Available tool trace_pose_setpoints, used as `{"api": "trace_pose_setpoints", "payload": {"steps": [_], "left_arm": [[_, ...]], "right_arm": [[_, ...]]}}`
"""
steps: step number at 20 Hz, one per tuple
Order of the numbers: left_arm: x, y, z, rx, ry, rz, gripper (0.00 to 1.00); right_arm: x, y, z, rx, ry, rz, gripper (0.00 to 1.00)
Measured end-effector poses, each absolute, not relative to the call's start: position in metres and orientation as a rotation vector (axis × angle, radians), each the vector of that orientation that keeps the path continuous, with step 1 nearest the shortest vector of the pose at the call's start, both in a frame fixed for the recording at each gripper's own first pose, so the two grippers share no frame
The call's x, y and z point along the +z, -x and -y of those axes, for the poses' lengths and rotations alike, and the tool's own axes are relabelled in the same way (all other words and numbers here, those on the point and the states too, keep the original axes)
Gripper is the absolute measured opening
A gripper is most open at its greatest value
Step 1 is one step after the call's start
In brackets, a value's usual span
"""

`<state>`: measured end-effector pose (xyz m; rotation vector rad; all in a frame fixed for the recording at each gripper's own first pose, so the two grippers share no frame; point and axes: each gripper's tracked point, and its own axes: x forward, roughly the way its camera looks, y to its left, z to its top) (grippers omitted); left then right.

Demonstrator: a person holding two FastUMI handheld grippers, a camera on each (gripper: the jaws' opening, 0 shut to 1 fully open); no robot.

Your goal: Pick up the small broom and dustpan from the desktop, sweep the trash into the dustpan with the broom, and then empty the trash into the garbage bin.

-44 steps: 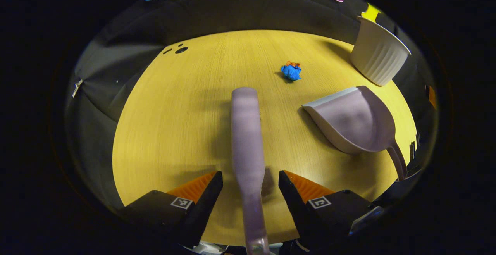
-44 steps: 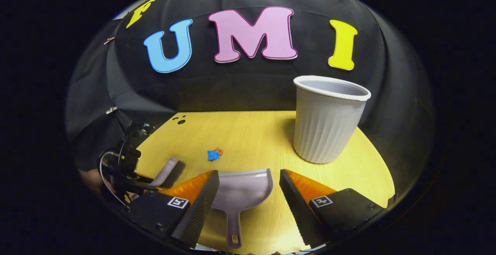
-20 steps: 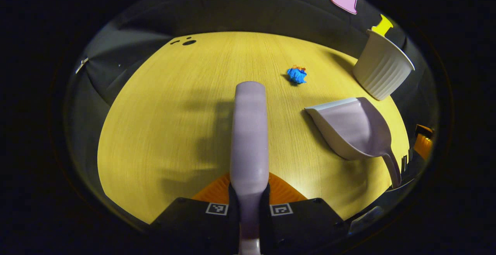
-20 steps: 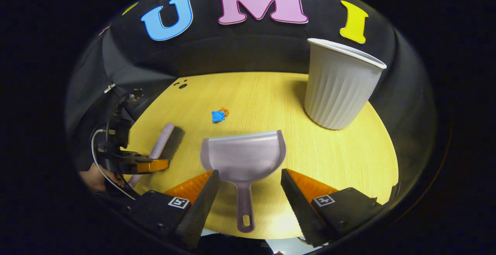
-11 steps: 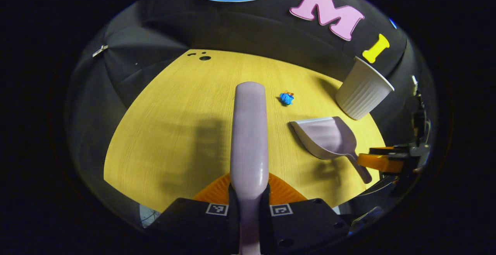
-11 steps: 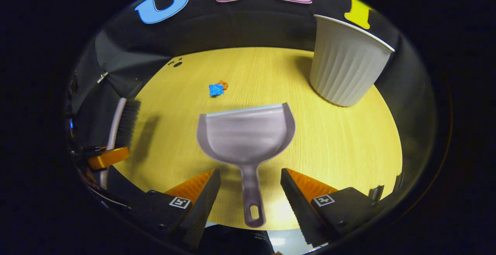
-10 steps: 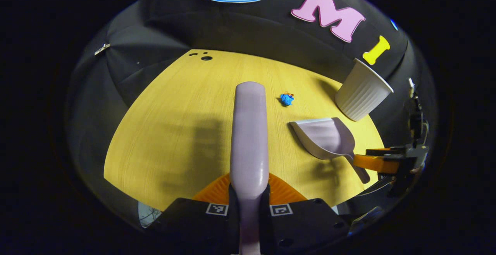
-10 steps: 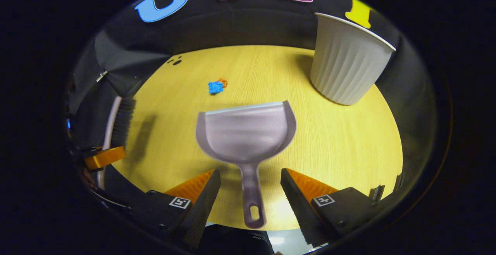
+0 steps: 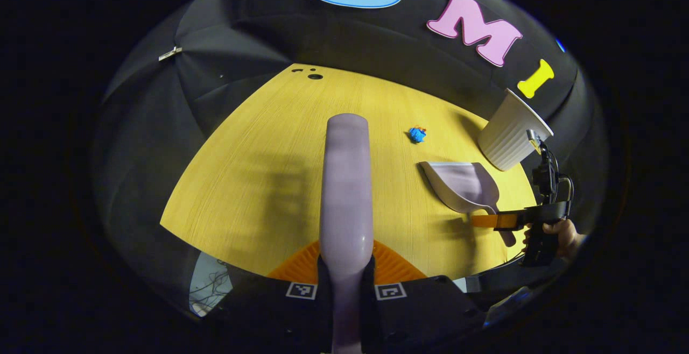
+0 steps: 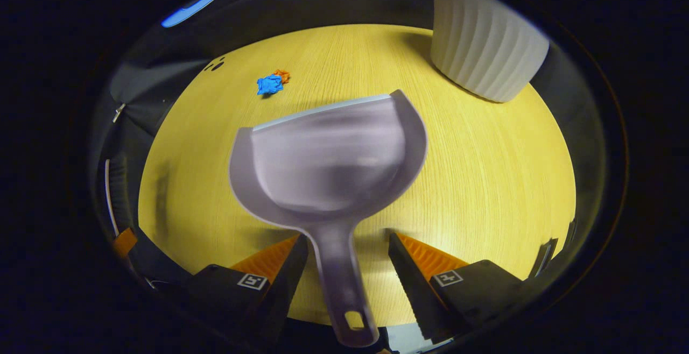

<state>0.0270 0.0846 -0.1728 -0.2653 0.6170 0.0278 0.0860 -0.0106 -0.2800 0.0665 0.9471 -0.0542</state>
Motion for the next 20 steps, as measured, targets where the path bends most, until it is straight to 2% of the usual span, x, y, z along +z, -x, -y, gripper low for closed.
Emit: {"api": "trace_pose_setpoints", "payload": {"steps": [3, 4, 5, 6, 9, 10, 11, 12, 13, 14, 15, 16, 17, 20], "left_arm": [[-0.173, -0.034, -0.084, 0.045, 0.285, -0.630, 0.24], [-0.171, -0.037, -0.083, 0.047, 0.283, -0.628, 0.24], [-0.169, -0.041, -0.083, 0.048, 0.279, -0.628, 0.24], [-0.166, -0.044, -0.082, 0.047, 0.274, -0.627, 0.24], [-0.163, -0.057, -0.078, 0.042, 0.258, -0.629, 0.26], [-0.162, -0.062, -0.078, 0.040, 0.250, -0.634, 0.26], [-0.164, -0.069, -0.078, 0.035, 0.244, -0.640, 0.26], [-0.163, -0.076, -0.077, 0.030, 0.237, -0.646, 0.24], [-0.164, -0.083, -0.076, 0.027, 0.230, -0.650, 0.24], [-0.163, -0.092, -0.077, 0.023, 0.224, -0.652, 0.24], [-0.163, -0.100, -0.076, 0.021, 0.218, -0.655, 0.23], [-0.162, -0.108, -0.076, 0.019, 0.214, -0.660, 0.24], [-0.160, -0.117, -0.075, 0.015, 0.210, -0.663, 0.24], [-0.154, -0.144, -0.071, -0.006, 0.178, -0.678, 0.24]], "right_arm": [[-0.283, -0.095, 0.008, -0.044, -0.039, -0.948, 0.81], [-0.284, -0.097, 0.009, -0.047, -0.021, -0.954, 0.85], [-0.283, -0.099, 0.009, -0.042, -0.011, -0.956, 0.71], [-0.283, -0.099, 0.009, -0.042, 0.003, -0.959, 0.70], [-0.283, -0.098, 0.013, -0.041, 0.026, -0.968, 0.42], [-0.282, -0.098, 0.013, -0.029, 0.023, -0.969, 0.42], [-0.283, -0.098, 0.013, -0.017, 0.021, -0.969, 0.36], [-0.280, -0.097, 0.012, -0.003, 0.014, -0.974, 0.34], [-0.281, -0.098, 0.012, 0.006, -0.008, -0.974, 0.43], [-0.282, -0.100, 0.012, 0.021, -0.027, -0.983, 0.38], [-0.283, -0.100, 0.012, 0.039, -0.044, -0.991, 0.41], [-0.282, -0.100, 0.013, 0.051, -0.058, -0.993, 0.32], [-0.281, -0.100, 0.013, 0.061, -0.065, -0.995, 0.35], [-0.281, -0.100, 0.014, 0.077, -0.068, -1.006, 0.35]]}}
